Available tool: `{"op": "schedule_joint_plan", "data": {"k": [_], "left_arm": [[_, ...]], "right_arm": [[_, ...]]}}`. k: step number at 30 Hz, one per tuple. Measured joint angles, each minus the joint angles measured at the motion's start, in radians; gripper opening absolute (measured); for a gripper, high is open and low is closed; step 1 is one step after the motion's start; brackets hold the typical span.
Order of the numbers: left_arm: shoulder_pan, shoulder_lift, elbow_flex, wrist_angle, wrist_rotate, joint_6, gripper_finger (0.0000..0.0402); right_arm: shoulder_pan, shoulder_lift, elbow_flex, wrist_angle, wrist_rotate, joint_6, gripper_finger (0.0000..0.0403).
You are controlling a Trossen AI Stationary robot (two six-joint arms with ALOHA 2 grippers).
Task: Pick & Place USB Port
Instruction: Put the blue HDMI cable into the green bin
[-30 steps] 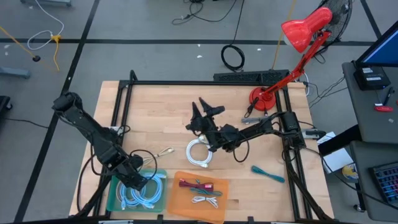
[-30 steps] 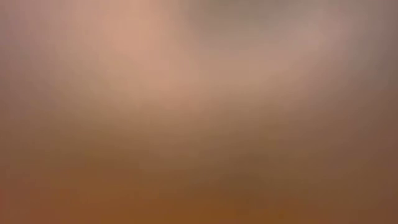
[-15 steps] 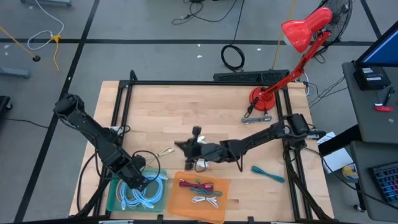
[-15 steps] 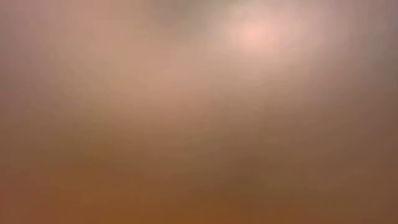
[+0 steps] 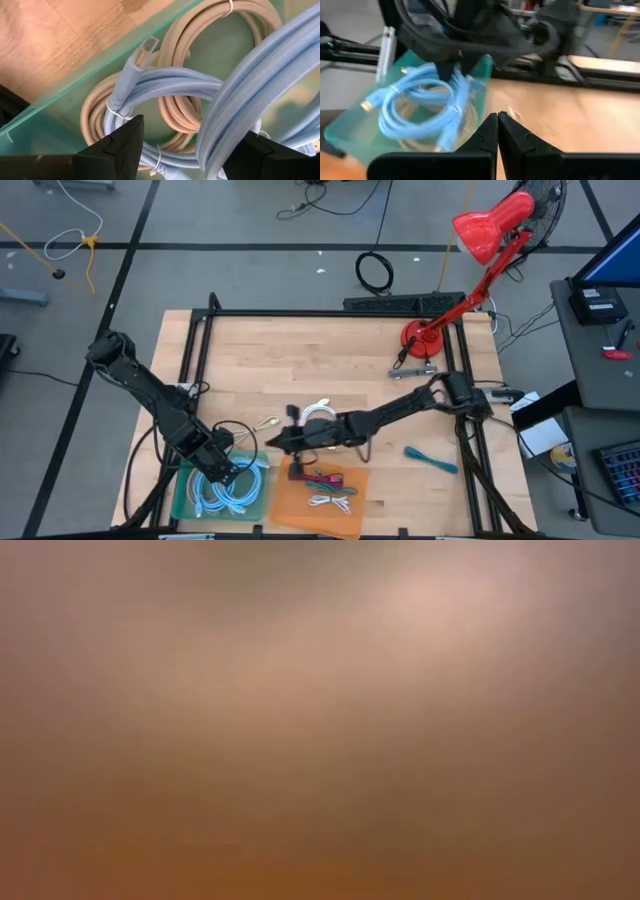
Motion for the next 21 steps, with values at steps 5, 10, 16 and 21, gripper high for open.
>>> {"op": "schedule_joint_plan", "data": {"k": [5, 10, 16, 21], "left_arm": [[0.018, 0.000, 0.000, -0.007, 0.000, 0.014, 0.0232], [0.046, 0.000, 0.000, -0.016, 0.000, 0.054, 0.0232], [0.064, 0.000, 0.000, -0.055, 0.000, 0.080, 0.0232], [0.065, -0.012, 0.000, -0.058, 0.012, 0.078, 0.0232]], "right_arm": [[0.007, 0.146, 0.217, -0.152, -0.076, -0.007, 0.0000], [0.013, 0.223, 0.347, -0.246, -0.109, -0.013, 0.0000], [0.023, 0.219, 0.351, -0.246, -0.102, -0.011, 0.0000], [0.035, 0.213, 0.351, -0.250, -0.103, -0.039, 0.0000]]}}
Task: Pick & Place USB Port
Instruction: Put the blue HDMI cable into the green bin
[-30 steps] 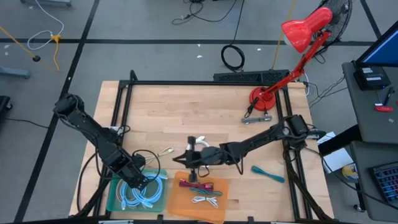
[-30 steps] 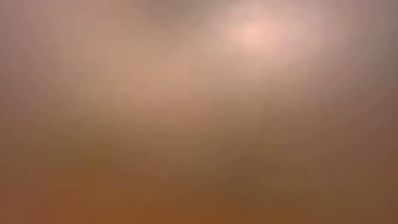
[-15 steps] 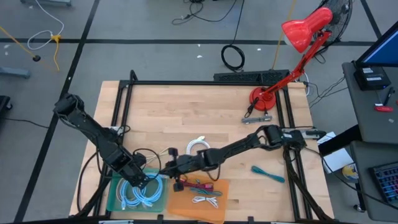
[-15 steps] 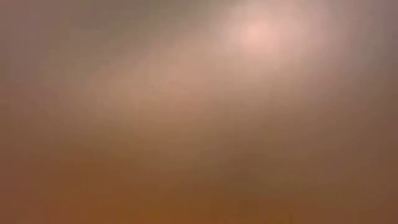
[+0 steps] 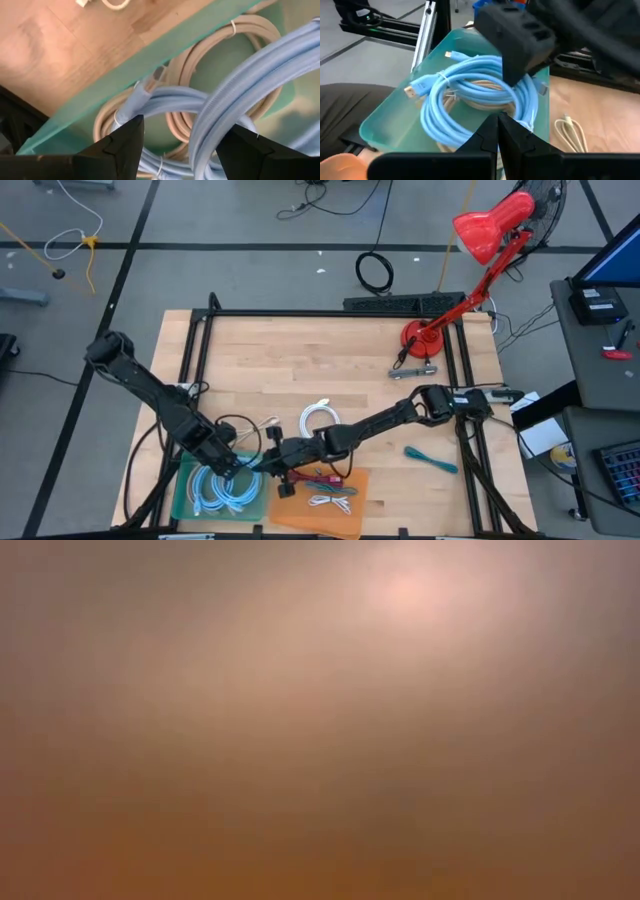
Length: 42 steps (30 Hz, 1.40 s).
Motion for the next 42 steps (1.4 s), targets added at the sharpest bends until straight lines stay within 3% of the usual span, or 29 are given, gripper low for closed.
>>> {"op": "schedule_joint_plan", "data": {"k": [13, 19, 42], "left_arm": [[-0.062, -0.121, 0.000, 0.068, -0.067, -0.074, 0.0232], [-0.082, -0.109, 0.000, 0.122, -0.085, -0.091, 0.0232], [-0.083, -0.051, 0.000, 0.053, -0.058, -0.060, 0.0239]], "right_arm": [[-0.002, 0.000, 0.000, -0.011, 0.001, -0.006, 0.0000], [-0.003, 0.000, 0.000, -0.009, 0.005, -0.006, 0.0000], [-0.003, 0.000, 0.000, -0.006, 0.005, -0.001, 0.0000]]}}
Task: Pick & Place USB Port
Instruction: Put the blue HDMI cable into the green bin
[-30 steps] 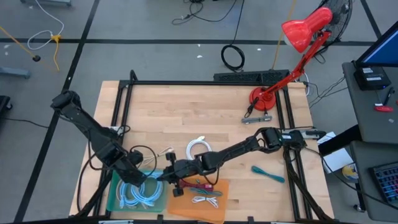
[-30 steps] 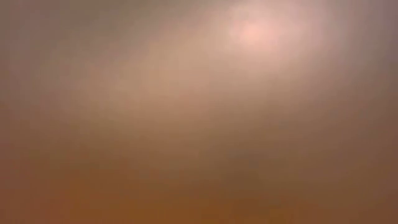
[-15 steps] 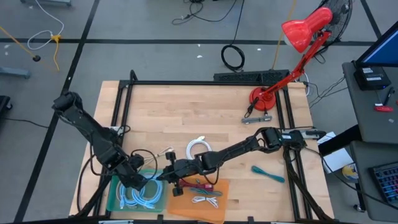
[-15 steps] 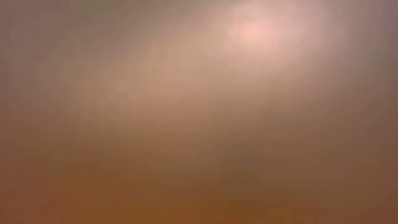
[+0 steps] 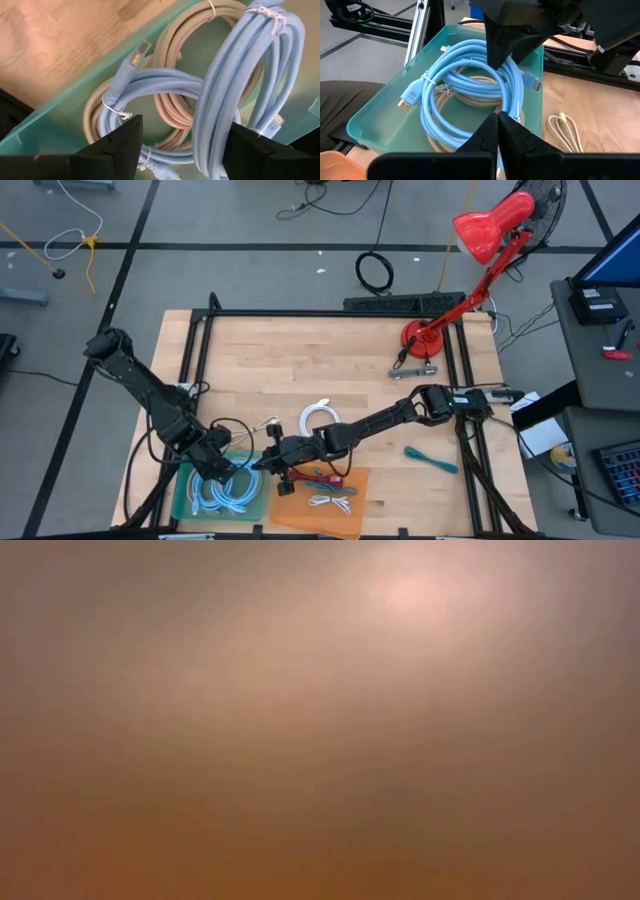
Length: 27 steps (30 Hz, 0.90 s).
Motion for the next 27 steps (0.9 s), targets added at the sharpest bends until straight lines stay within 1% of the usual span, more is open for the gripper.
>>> {"op": "schedule_joint_plan", "data": {"k": [9, 13, 17, 19, 24, 27], "left_arm": [[0.023, 0.000, 0.000, 0.008, 0.002, 0.009, 0.0318], [0.034, -0.004, 0.000, 0.008, 0.006, 0.019, 0.0340], [0.039, -0.005, 0.000, 0.027, 0.009, 0.024, 0.0343], [0.039, -0.005, 0.000, 0.081, 0.003, 0.037, 0.0338], [0.039, -0.005, 0.000, 0.179, -0.053, 0.072, 0.0323], [0.039, -0.005, 0.000, 0.183, -0.071, 0.077, 0.0314]], "right_arm": [[0.000, 0.000, 0.000, 0.000, 0.000, 0.001, 0.0000], [0.000, 0.000, 0.000, 0.000, 0.000, 0.007, 0.0000], [0.000, 0.000, 0.000, 0.000, 0.000, 0.007, 0.0000], [0.000, 0.000, 0.000, 0.000, 0.000, 0.007, 0.0000], [0.000, 0.000, -0.001, 0.000, 0.000, 0.007, 0.0000], [0.000, 0.000, -0.001, -0.007, -0.003, 0.007, 0.0000]]}}
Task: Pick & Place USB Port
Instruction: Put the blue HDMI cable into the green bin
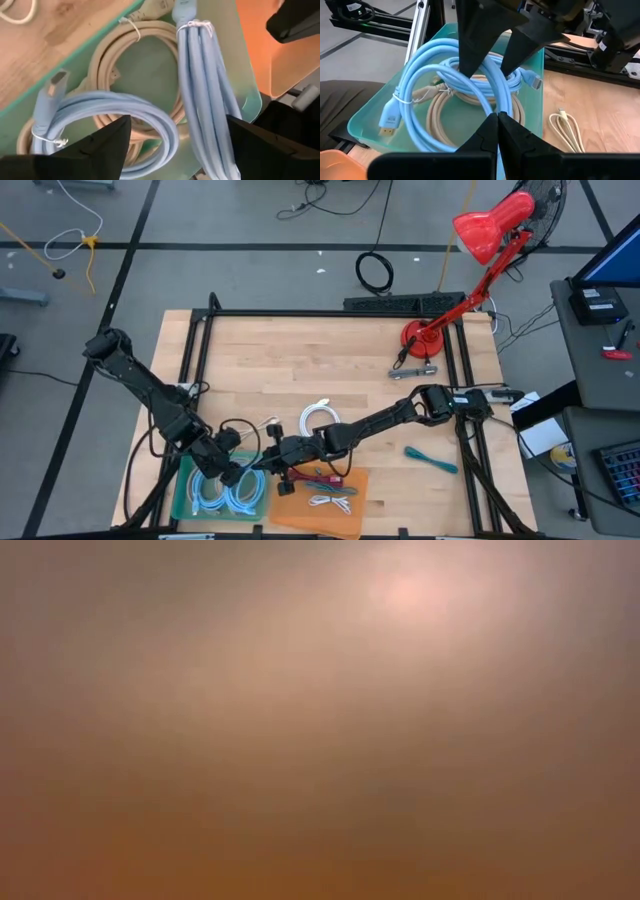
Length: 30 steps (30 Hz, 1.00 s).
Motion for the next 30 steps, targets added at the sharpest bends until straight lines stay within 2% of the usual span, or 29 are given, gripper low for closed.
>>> {"op": "schedule_joint_plan", "data": {"k": [6, 15, 23, 30], "left_arm": [[0.000, 0.000, 0.000, 0.011, -0.040, 0.037, 0.0309], [-0.016, 0.000, 0.001, 0.008, -0.157, 0.087, 0.0311], [-0.017, 0.000, 0.001, -0.003, -0.153, 0.089, 0.0301], [0.012, -0.052, 0.001, -0.054, -0.062, 0.063, 0.0301]], "right_arm": [[0.000, 0.000, -0.017, 0.015, 0.000, 0.002, 0.0000], [-0.003, 0.000, -0.020, 0.013, -0.001, 0.007, 0.0000], [-0.003, 0.000, -0.020, 0.015, -0.001, 0.008, 0.0000], [-0.003, 0.000, -0.020, 0.015, -0.001, 0.008, 0.0000]]}}
